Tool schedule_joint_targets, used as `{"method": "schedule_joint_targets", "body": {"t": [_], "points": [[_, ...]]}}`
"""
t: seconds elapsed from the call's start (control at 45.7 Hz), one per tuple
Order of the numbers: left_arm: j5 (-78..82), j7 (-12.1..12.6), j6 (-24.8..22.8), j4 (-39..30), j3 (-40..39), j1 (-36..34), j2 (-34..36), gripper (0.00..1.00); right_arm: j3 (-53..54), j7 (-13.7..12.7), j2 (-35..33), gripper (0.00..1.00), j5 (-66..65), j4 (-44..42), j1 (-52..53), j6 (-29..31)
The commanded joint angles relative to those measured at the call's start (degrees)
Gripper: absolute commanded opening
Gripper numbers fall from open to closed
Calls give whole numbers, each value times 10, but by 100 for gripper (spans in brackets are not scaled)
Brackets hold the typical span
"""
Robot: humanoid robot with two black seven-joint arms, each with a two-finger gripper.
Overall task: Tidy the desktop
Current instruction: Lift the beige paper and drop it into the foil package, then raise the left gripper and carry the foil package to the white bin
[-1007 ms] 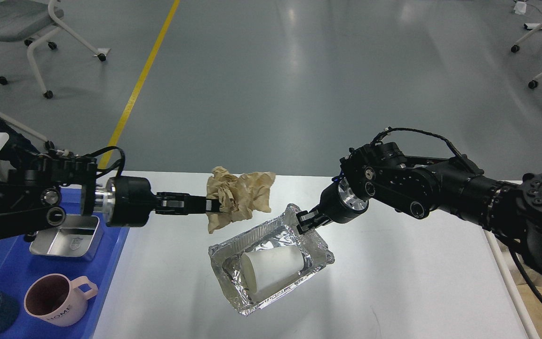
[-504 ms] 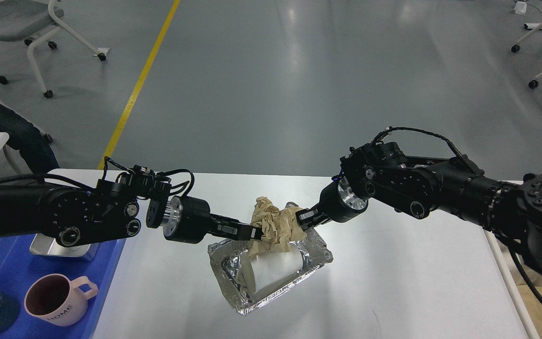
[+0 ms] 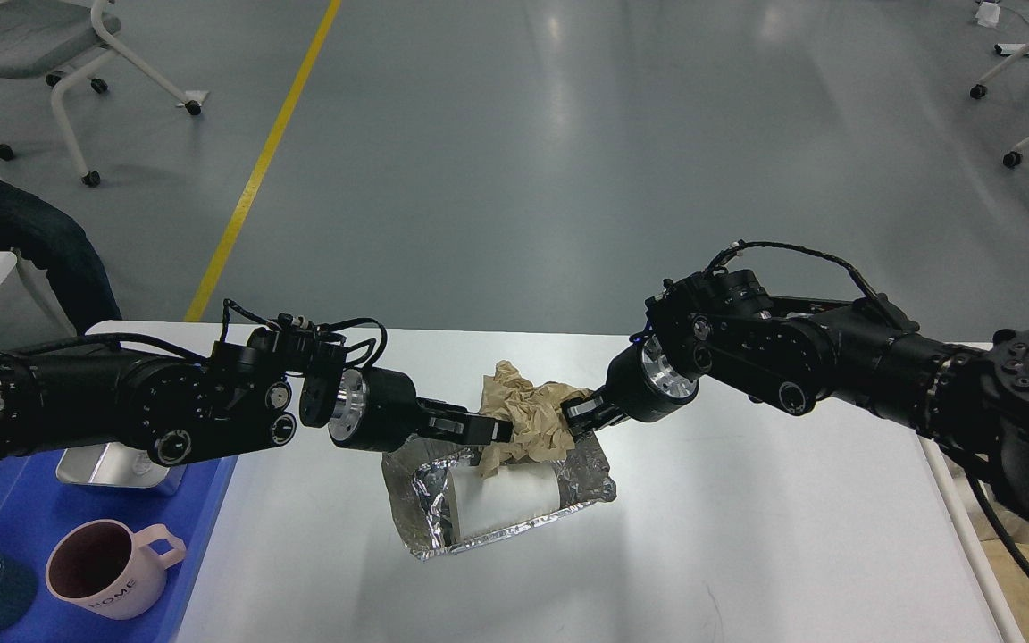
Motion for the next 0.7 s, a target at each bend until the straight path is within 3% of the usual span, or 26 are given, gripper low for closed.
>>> {"method": "schedule_joint_targets", "body": {"t": [0.0,0.328,0.679], "points": [[-1,1,-2,-1,-5,-6,0,71,1,0,-3,0,1,0,0,0],[-1,-5,-22,-32,-24,-22,53,74,3,1,-10,0,12,-1,-6,0],[-65,-5,-38,-99,-146,6,237,81,9,1,-17,0,29,-4,-13,-5]]}}
